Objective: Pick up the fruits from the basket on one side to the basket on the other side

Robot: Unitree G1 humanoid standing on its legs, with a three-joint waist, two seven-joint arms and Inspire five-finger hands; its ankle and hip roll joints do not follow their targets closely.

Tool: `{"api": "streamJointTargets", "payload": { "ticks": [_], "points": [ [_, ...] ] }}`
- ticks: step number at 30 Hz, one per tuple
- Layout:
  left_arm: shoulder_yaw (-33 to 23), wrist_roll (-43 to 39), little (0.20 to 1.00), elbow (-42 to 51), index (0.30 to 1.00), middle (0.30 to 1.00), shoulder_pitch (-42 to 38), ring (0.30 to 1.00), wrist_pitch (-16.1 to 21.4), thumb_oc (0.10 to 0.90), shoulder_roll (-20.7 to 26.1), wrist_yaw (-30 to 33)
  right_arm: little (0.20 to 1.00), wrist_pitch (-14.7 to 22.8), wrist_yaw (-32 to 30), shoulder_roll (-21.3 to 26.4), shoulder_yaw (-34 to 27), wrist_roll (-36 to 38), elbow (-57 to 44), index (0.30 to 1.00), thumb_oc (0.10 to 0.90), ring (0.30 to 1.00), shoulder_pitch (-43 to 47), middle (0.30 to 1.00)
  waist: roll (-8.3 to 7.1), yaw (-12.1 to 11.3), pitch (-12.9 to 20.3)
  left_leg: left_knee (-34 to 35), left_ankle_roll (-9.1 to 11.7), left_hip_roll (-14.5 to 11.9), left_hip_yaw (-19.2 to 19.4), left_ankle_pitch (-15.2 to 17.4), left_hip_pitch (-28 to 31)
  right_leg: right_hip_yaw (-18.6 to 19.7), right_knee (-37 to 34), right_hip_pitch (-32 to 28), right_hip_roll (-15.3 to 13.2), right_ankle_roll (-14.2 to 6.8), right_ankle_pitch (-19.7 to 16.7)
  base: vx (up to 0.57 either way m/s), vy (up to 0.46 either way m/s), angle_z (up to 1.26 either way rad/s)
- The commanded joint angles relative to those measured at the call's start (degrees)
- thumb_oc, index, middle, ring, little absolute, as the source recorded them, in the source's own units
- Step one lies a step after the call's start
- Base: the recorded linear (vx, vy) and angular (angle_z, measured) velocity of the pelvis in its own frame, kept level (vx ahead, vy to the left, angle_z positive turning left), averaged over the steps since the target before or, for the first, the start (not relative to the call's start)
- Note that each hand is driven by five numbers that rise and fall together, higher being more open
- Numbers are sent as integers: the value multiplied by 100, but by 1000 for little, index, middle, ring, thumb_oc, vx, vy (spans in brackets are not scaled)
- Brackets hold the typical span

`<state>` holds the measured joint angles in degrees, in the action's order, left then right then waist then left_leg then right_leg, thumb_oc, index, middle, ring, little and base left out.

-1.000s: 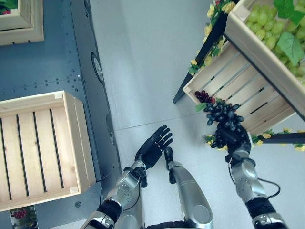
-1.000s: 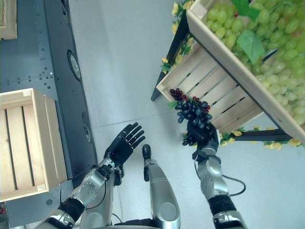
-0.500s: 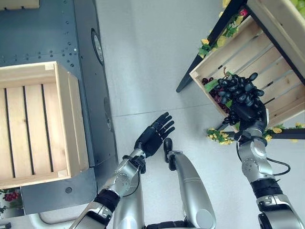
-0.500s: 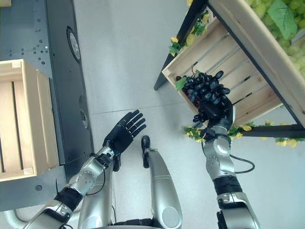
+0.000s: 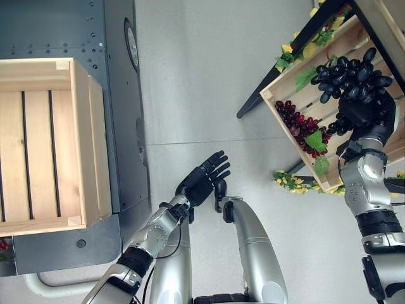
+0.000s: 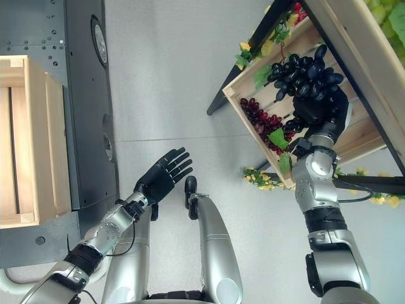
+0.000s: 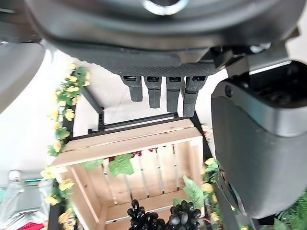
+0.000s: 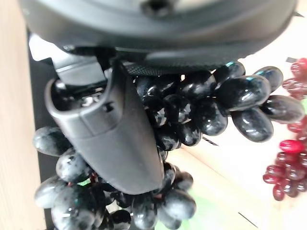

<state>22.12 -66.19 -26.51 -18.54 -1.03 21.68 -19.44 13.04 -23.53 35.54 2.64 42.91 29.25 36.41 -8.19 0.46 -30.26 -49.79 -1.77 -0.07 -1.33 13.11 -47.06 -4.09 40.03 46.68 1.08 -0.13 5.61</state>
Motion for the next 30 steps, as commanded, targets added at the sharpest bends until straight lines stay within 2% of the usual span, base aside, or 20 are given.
{"api": "streamJointTargets", "payload": {
  "ticks": [1,4,9,10,11,21,30],
  "points": [
    [307,-81,900,571,900,900,172,900,64,800,-194,-372,300,327,-387,890,-417,-355,-3,300,400,300,368,300,-32,-163,419,-271,-246,88,370,530,106,-257,357,-384,112,256,98,0,0,0],
    [282,-97,900,449,900,900,134,900,126,800,-201,-455,300,40,-422,1076,-181,-449,354,300,400,300,628,300,-5,-167,408,-301,-228,23,402,573,130,-279,367,-398,73,281,149,0,0,0],
    [258,-142,900,400,900,900,43,900,172,800,-240,-481,300,-227,-304,1155,-104,-265,789,300,400,300,727,300,43,-163,383,-297,-213,17,421,595,158,-269,323,-436,56,293,164,0,0,0],
    [255,-147,900,393,900,900,41,900,180,800,-241,-491,500,-316,-268,1182,-108,-164,854,500,533,500,747,500,51,-168,376,-283,-210,21,422,596,167,-265,313,-446,54,295,170,0,0,0],
    [258,-158,900,386,900,900,38,900,194,800,-237,-490,900,-396,-282,1195,-103,-74,932,900,800,900,774,900,58,-172,369,-265,-206,24,422,594,179,-265,305,-453,52,295,173,0,0,0],
    [260,-168,900,182,900,900,-14,900,272,800,-317,-686,900,-1367,-649,1180,-102,884,1789,900,800,900,1057,900,105,-202,274,-137,-209,74,428,602,299,-254,206,-534,70,333,165,0,0,0],
    [275,-228,900,207,900,900,-25,900,324,800,-348,-668,900,-1870,-682,1260,41,957,2016,900,800,900,1213,900,156,-189,262,-40,-221,98,470,611,405,-210,148,-597,82,353,183,0,0,0]
  ]
}}
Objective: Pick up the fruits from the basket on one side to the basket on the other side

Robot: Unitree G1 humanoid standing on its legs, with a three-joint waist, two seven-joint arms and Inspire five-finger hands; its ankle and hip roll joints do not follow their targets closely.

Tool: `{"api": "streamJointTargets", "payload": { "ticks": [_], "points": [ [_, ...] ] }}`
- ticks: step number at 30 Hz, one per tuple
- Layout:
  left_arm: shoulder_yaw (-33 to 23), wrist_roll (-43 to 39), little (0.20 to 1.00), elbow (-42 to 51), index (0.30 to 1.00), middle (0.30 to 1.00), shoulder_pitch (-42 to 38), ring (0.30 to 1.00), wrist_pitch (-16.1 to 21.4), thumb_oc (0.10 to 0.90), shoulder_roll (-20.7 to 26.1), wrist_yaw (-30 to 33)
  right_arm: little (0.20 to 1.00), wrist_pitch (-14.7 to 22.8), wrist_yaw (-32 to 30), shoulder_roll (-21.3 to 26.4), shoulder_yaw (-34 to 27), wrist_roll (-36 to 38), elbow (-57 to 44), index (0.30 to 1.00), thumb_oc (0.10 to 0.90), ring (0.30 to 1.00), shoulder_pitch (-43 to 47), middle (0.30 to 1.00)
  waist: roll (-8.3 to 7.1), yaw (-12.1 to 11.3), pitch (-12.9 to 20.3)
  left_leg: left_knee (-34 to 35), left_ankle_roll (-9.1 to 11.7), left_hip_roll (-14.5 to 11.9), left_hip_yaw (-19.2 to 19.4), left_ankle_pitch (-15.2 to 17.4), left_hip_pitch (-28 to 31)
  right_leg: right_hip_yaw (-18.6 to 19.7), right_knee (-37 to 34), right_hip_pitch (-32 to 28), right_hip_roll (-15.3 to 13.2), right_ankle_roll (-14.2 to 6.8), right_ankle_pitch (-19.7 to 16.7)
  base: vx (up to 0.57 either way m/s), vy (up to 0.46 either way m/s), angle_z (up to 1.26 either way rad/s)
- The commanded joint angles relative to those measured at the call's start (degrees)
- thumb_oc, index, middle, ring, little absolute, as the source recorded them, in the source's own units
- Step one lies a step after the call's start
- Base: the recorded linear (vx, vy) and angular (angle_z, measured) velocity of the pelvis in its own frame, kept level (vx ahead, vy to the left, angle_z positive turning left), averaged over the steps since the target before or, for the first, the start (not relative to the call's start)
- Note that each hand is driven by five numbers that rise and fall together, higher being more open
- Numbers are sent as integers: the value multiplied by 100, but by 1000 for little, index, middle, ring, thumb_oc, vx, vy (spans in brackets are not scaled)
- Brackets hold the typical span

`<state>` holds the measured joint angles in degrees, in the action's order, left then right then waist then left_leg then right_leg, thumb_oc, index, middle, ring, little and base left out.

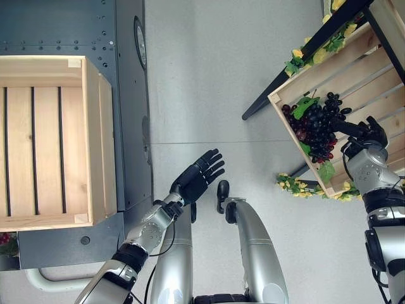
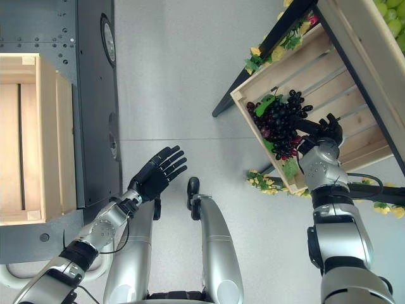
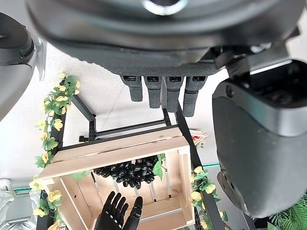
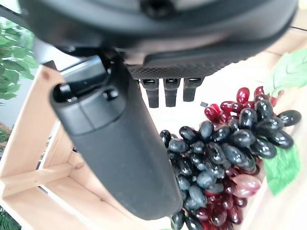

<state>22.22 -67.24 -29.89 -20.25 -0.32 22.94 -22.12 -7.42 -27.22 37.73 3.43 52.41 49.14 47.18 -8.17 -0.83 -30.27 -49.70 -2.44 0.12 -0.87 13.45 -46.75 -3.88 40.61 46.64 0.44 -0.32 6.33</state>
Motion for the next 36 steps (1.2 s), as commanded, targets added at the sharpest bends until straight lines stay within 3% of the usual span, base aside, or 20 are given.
{"api": "streamJointTargets", "payload": {
  "ticks": [1,6,11,13,17,21,30,36],
  "points": [
    [273,-140,900,557,900,900,142,900,264,800,-468,-387,900,148,-293,1051,-23,-10,42,900,800,900,151,900,165,-58,255,-50,-158,83,426,584,380,-228,102,-591,143,372,120,0,0,0],
    [263,-157,900,554,900,900,148,900,317,800,-487,-400,900,87,-23,1073,53,-219,59,900,800,900,174,900,200,-40,256,-63,-164,86,462,617,418,-223,135,-602,128,376,155,6,22,0],
    [264,-133,900,530,900,900,178,900,376,800,-537,-375,900,416,367,900,109,-588,-335,900,800,900,18,900,220,4,279,-17,-170,100,499,629,533,-213,147,-679,120,381,195,17,43,-2],
    [262,-89,900,479,900,900,213,900,415,800,-616,-353,900,738,547,681,160,-1523,-857,900,800,900,-250,900,239,58,314,24,-173,97,536,629,621,-204,149,-756,108,383,240,17,70,-2],
    [266,-40,900,295,900,900,295,900,491,800,-757,-315,900,951,657,401,280,-2271,-1645,900,800,900,-768,900,263,153,362,166,-165,104,601,590,792,-192,137,-888,86,375,295,14,80,0],
    [228,28,900,-412,900,900,360,900,664,800,-977,91,900,1409,699,-231,458,-2980,-2277,900,800,900,-1653,900,283,314,433,461,-145,90,703,511,1155,-147,32,-1185,58,353,389,20,85,8],
    [154,926,900,-2073,900,900,601,900,1011,800,-1376,879,900,2014,1087,-1509,1043,-2640,-1976,900,800,900,-3340,900,236,457,792,1433,-152,56,794,243,2273,-14,-851,-2291,10,325,334,55,40,-3],
    [-191,1220,900,-2730,900,900,773,900,1198,800,-1436,1431,900,2088,1259,-1828,1397,-2826,-1801,900,800,900,-3851,900,247,506,1104,2106,-126,86,833,17,2890,63,-1516,-2892,-61,255,173,88,22,-5]
  ]
}}
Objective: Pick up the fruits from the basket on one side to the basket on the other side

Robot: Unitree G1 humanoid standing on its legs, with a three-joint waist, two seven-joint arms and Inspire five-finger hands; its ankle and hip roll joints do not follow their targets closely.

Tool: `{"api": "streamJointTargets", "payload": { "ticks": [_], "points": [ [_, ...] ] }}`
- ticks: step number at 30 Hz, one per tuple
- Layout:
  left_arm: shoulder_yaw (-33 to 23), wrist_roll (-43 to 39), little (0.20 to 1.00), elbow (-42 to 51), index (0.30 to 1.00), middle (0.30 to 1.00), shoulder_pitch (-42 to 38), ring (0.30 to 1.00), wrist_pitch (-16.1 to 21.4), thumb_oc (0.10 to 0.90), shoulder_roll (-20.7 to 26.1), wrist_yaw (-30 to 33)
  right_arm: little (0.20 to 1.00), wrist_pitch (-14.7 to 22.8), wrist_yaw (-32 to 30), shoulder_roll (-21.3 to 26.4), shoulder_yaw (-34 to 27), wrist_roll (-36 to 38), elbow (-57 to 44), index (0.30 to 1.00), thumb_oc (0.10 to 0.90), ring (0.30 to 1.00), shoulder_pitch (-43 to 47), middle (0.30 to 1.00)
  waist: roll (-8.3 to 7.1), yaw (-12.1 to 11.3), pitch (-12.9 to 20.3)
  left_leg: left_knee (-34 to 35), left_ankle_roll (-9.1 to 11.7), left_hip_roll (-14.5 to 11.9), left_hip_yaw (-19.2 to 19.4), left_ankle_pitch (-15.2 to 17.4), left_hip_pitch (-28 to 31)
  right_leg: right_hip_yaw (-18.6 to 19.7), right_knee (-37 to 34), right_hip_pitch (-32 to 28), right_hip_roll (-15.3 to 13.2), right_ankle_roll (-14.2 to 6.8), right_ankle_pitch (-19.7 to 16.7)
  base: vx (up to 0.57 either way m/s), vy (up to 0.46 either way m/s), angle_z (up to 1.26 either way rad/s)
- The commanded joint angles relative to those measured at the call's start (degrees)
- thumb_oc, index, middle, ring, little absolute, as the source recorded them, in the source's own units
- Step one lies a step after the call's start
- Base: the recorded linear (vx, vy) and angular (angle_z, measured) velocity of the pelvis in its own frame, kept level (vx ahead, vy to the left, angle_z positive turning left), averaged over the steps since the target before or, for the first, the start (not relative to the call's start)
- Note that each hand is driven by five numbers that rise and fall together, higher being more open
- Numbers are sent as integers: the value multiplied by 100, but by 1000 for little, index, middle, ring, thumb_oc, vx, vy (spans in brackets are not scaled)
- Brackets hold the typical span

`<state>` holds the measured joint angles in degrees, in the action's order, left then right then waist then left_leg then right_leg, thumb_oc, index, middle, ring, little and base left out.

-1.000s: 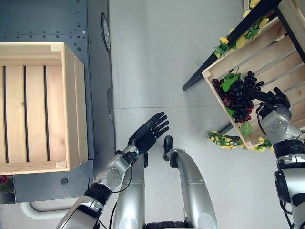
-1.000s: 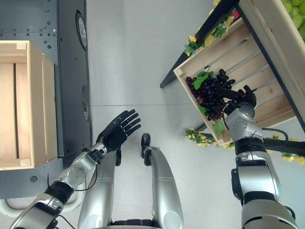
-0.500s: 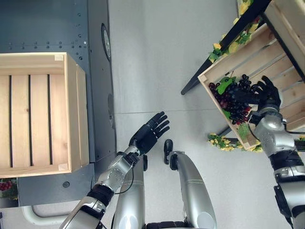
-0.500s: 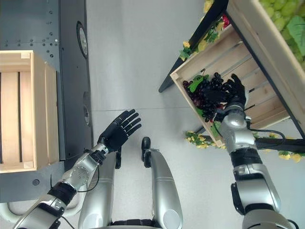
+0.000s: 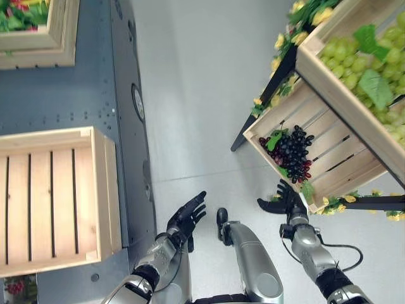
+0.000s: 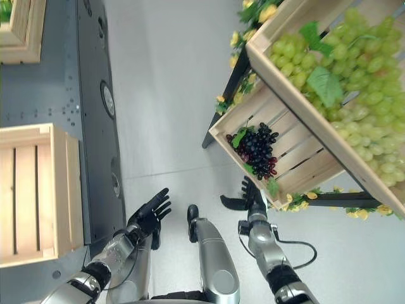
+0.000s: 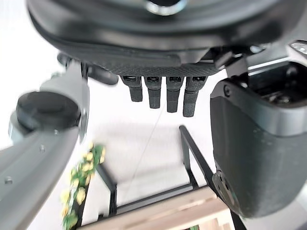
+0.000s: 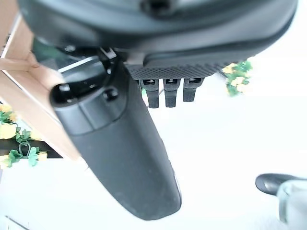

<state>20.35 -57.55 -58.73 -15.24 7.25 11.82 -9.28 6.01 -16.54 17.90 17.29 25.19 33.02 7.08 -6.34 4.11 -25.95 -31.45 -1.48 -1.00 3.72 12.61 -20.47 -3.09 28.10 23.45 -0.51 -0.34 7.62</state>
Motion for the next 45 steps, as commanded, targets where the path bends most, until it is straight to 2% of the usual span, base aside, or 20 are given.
{"api": "streamJointTargets", "payload": {
  "ticks": [1,6,7,10,13,16,20,24,30,45],
  "points": [
    [-88,385,900,-14,900,900,313,900,458,800,-331,254,900,741,306,77,108,-186,-79,900,800,900,79,900,82,22,787,543,-208,229,375,5,471,10,-518,-781,15,226,-26,92,7,1],
    [83,1281,900,-382,900,900,490,900,431,800,-354,422,900,630,647,-137,437,-357,241,900,800,900,-58,900,182,35,1234,1551,-164,341,338,-364,1170,93,-1385,-1434,-17,99,-298,96,15,4],
    [83,1281,900,-382,900,900,491,900,431,800,-354,423,900,630,648,-137,437,-357,241,900,800,900,-59,900,181,34,1229,1559,-164,342,338,-367,1180,93,-1390,-1443,-18,99,-300,105,34,2],
    [283,1842,900,-502,900,900,638,900,558,800,-346,528,900,522,877,-239,534,-337,442,900,800,900,-117,900,273,39,1491,2153,-149,367,317,-564,1585,142,-1828,-1779,-21,31,-443,105,41,0],
    [507,2662,900,-583,900,900,737,900,599,800,-322,856,900,426,1050,-384,639,-375,877,900,800,900,-143,900,366,-5,1796,2691,-170,371,230,-761,1897,203,-2217,-2009,-19,-34,-617,98,20,1],
    [740,3241,900,-661,900,900,796,900,476,800,-270,825,900,411,1313,-472,723,-363,1415,900,800,900,-109,900,431,-86,2032,3178,-161,364,100,-954,2127,200,-2637,-2203,-24,-101,-815,47,-11,1],
    [846,3522,900,-813,900,900,843,900,440,800,-225,661,900,372,1787,-558,827,-384,2016,900,800,900,-39,900,480,-189,2217,3606,-138,351,14,-1136,2305,165,-3128,-2381,-22,-151,-1042,19,-29,3],
    [776,3557,900,-971,900,900,825,900,493,800,-221,597,900,422,2006,-648,866,-493,2546,900,800,900,63,900,503,-310,2348,3645,-103,353,-165,-1171,2219,60,-3310,-2417,5,-148,-1091,-23,-62,7],
    [794,4284,900,-1239,900,900,892,900,620,800,-267,802,900,385,1853,-784,898,-628,3279,900,800,900,106,900,504,-435,2451,3645,-108,323,-172,-1183,2326,-86,-3310,-2592,-12,-100,-1001,15,-72,13],
    [795,4738,900,-1218,900,900,1061,900,774,800,-206,572,900,428,1879,-825,734,-678,3592,900,800,900,-104,900,614,-473,2497,3645,-116,360,-346,-1153,2483,-183,-3310,-2795,-11,-96,-917,17,-18,10]
  ]
}}
